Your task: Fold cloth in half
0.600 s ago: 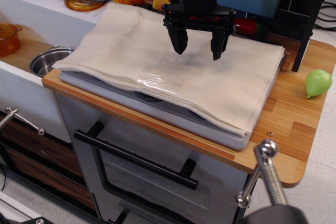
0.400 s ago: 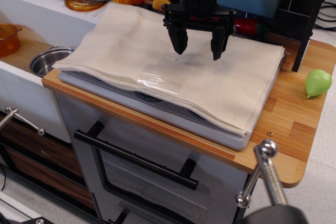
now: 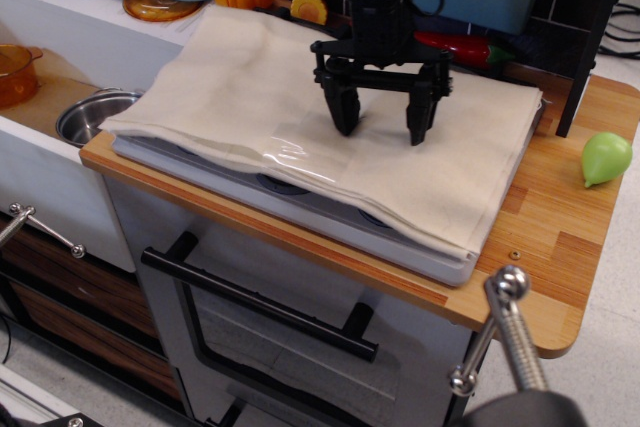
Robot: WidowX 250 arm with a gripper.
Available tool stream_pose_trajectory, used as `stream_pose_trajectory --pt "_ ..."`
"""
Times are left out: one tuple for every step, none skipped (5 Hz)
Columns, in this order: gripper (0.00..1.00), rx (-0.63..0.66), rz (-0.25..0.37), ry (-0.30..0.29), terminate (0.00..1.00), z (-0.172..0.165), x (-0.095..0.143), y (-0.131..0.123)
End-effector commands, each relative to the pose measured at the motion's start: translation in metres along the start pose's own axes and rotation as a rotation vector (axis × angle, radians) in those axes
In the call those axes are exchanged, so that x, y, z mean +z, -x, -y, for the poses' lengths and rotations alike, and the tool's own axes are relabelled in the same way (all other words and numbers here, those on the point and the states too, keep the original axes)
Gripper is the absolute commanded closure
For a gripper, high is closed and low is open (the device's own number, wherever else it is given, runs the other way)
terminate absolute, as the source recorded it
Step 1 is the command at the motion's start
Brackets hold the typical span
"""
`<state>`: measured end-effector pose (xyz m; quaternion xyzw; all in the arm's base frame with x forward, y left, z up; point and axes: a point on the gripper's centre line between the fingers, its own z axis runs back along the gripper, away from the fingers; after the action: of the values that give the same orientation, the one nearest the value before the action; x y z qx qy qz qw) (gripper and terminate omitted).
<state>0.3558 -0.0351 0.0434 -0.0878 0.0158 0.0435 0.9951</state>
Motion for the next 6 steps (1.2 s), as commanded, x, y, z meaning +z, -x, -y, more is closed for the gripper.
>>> stream_pose_trajectory --pt "0.0 -0.013 0.098 0.029 0.0 0.051 0.035 -0.007" --pt "0.0 -0.02 0.105 -0.033 0.0 0.07 0.02 -0.023" --pt "0.0 -0.027 0.123 -0.117 0.0 0.074 -0.001 -0.029" --pt "0.0 -0.053 0.125 -0.184 0.0 0.07 -0.017 -0.028" --pt "0.0 -0.093 0.109 -0.241 0.0 0.072 -0.033 -0.016" --pt "1.0 -0.094 0.101 -0.283 0.0 0.066 -0.039 -0.013"
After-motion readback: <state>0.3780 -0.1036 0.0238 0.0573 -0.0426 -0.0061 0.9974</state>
